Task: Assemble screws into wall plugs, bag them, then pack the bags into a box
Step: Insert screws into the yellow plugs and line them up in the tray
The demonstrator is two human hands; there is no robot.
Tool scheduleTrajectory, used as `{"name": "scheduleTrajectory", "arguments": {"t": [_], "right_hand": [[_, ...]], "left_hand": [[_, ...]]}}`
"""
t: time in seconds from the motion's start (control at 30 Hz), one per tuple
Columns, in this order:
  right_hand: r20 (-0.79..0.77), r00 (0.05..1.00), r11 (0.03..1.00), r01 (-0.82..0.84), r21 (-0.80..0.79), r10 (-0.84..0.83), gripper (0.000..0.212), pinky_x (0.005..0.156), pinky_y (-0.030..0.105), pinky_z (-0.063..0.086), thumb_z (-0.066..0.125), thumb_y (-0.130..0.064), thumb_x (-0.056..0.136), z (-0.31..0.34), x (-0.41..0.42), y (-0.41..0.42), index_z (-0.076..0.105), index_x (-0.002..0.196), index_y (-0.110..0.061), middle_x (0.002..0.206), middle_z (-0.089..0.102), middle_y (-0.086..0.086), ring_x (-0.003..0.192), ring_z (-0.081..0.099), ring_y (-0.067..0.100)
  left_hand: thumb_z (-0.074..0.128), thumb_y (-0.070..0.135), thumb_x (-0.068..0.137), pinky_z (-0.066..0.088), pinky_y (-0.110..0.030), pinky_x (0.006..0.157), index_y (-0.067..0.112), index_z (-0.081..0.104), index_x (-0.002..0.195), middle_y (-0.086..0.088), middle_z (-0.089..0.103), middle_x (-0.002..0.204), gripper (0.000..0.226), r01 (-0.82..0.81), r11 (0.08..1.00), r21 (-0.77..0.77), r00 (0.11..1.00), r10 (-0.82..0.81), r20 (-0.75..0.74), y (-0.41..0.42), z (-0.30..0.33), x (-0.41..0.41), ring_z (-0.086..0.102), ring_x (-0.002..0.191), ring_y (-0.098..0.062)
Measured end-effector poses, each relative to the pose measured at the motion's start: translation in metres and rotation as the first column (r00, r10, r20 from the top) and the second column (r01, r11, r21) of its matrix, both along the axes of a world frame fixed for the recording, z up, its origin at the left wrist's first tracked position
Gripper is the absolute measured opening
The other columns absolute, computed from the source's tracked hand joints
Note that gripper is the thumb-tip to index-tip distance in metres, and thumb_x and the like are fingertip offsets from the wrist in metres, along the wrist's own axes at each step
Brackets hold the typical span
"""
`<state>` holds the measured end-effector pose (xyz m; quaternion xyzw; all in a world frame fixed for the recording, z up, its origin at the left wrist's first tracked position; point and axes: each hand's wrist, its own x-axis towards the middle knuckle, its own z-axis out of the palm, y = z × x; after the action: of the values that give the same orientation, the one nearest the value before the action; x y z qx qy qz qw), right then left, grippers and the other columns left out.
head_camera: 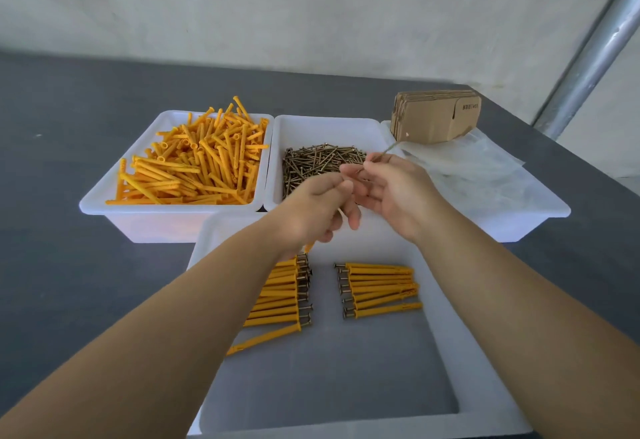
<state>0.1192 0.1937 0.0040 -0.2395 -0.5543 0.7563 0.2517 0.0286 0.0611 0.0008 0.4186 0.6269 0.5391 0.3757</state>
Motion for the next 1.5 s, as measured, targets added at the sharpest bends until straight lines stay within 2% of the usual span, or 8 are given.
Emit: {"name": "scheduleTrajectory", "arguments": {"t": [0.2, 0.4, 0.77, 0.9, 1.0, 1.17, 1.3, 1.5], "right_hand": [[-0.052, 0.998, 0.991, -0.039, 0.129, 0.046, 0.020, 0.069, 0.030, 0.057, 0.051, 0.005, 0.095, -0.009, 0.008, 0.003, 0.061, 0.094, -0.013, 0.087, 0.073, 0.004, 0.084, 0.070, 0.021], [-0.045, 0.999, 0.971, -0.010, 0.240, 0.021, 0.083, 0.064, 0.029, 0.054, 0.057, 0.009, 0.090, -0.014, 0.006, 0.004, 0.018, 0.154, -0.026, 0.078, 0.072, 0.009, 0.073, 0.069, 0.020], [-0.017, 0.995, 0.914, -0.081, 0.397, 0.096, 0.063, 0.068, 0.034, 0.054, 0.059, 0.012, 0.086, -0.017, 0.009, 0.006, 0.046, 0.137, -0.023, 0.081, 0.068, 0.010, 0.074, 0.064, 0.021], [0.011, 0.992, 0.890, -0.118, 0.441, 0.126, 0.023, 0.069, 0.032, 0.055, 0.058, -0.017, 0.097, -0.017, 0.009, 0.000, 0.071, 0.115, -0.014, 0.077, 0.064, 0.009, 0.066, 0.062, 0.017], [0.023, 0.998, 0.950, -0.064, 0.305, 0.059, 0.041, 0.076, 0.032, 0.057, 0.043, -0.041, 0.101, -0.015, 0.008, 0.000, 0.077, 0.104, -0.018, 0.102, 0.073, 0.001, 0.092, 0.063, 0.016], [-0.092, 0.995, 0.999, 0.041, 0.005, -0.041, 0.047, 0.064, 0.031, 0.056, 0.041, -0.040, 0.103, -0.010, 0.011, 0.006, 0.067, 0.116, -0.003, 0.104, 0.067, 0.010, 0.087, 0.065, 0.017], [-0.078, 0.996, 0.998, 0.047, 0.030, -0.045, 0.044, 0.064, 0.032, 0.056, 0.044, -0.039, 0.102, -0.010, 0.010, 0.004, 0.068, 0.112, -0.003, 0.101, 0.068, 0.010, 0.083, 0.066, 0.017], [-0.085, 0.995, 0.998, 0.055, 0.034, -0.052, 0.040, 0.064, 0.032, 0.056, 0.046, -0.038, 0.102, -0.010, 0.011, 0.005, 0.071, 0.105, -0.006, 0.100, 0.070, 0.009, 0.083, 0.067, 0.017]], "left_hand": [[0.039, 0.018, 0.106, 0.040, -0.022, 0.049, 0.005, 0.063, 0.104, -0.006, 0.066, 0.073, 0.027, 0.035, 0.988, -0.148, 0.999, -0.032, 0.023, 0.004, -0.012, 0.007, 0.043, 0.052, -0.009], [0.040, 0.020, 0.106, 0.041, -0.025, 0.054, 0.003, 0.063, 0.109, -0.004, 0.064, 0.070, 0.028, 0.040, 0.993, -0.108, 0.992, -0.027, 0.127, 0.004, -0.014, 0.004, 0.042, 0.054, -0.010], [0.038, 0.020, 0.107, 0.037, -0.025, 0.052, 0.004, 0.063, 0.106, -0.006, 0.060, 0.070, 0.030, 0.064, 0.995, -0.077, 0.957, -0.040, 0.289, 0.004, -0.015, 0.001, 0.038, 0.055, -0.011], [0.042, 0.020, 0.106, 0.050, -0.026, 0.055, 0.004, 0.064, 0.108, -0.006, 0.061, 0.078, 0.028, 0.053, 0.998, -0.033, 0.947, -0.039, 0.319, 0.004, -0.011, 0.000, 0.050, 0.060, -0.011], [0.055, 0.019, 0.100, 0.059, -0.035, 0.071, 0.008, 0.068, 0.103, -0.001, 0.066, 0.089, 0.018, 0.092, 0.996, 0.006, 0.948, -0.089, 0.305, 0.001, -0.006, -0.001, 0.063, 0.081, -0.014], [0.073, 0.008, 0.086, 0.057, -0.033, 0.077, 0.011, 0.074, 0.091, -0.010, 0.070, 0.087, 0.006, 0.173, 0.983, -0.060, 0.954, -0.183, -0.237, -0.001, -0.004, 0.009, 0.064, 0.078, -0.015], [0.071, 0.010, 0.080, 0.053, -0.026, 0.074, 0.016, 0.073, 0.085, 0.005, 0.068, 0.081, 0.008, 0.082, 0.990, -0.115, 0.662, -0.140, -0.737, 0.005, -0.015, 0.024, 0.059, 0.072, -0.007], [0.055, 0.016, 0.086, 0.042, -0.031, 0.063, 0.024, 0.049, 0.082, 0.006, 0.051, 0.081, 0.011, -0.076, 0.969, -0.234, 0.406, -0.184, -0.895, 0.019, -0.031, 0.042, 0.050, 0.082, -0.019]]}}
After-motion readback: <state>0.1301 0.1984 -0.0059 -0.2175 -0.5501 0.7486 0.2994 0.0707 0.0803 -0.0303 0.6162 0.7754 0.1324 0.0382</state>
